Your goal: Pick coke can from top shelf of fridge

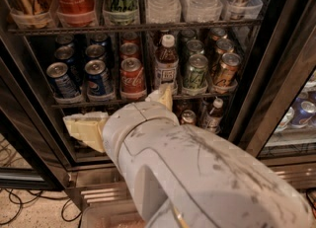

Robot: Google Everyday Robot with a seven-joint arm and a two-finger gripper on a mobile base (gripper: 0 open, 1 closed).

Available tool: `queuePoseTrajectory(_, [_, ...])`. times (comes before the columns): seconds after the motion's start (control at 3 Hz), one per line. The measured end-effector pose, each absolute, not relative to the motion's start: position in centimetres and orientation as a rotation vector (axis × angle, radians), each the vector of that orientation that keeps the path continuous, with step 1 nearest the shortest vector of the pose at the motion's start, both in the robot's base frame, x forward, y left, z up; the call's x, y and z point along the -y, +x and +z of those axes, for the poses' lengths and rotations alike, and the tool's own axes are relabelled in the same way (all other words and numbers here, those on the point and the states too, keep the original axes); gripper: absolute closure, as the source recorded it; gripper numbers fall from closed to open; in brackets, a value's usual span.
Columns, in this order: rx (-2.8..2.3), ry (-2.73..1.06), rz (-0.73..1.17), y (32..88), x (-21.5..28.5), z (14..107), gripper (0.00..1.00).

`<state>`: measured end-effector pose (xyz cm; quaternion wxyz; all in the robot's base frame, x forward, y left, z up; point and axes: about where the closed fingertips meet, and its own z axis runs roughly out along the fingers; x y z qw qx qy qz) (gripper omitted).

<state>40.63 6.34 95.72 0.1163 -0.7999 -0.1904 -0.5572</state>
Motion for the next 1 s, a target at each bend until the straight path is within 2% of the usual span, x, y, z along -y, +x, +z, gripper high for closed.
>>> queuePoseTrajectory(1.0, [0.560,-2.348,-1.632,40.52,-6.42,95.59,0.00])
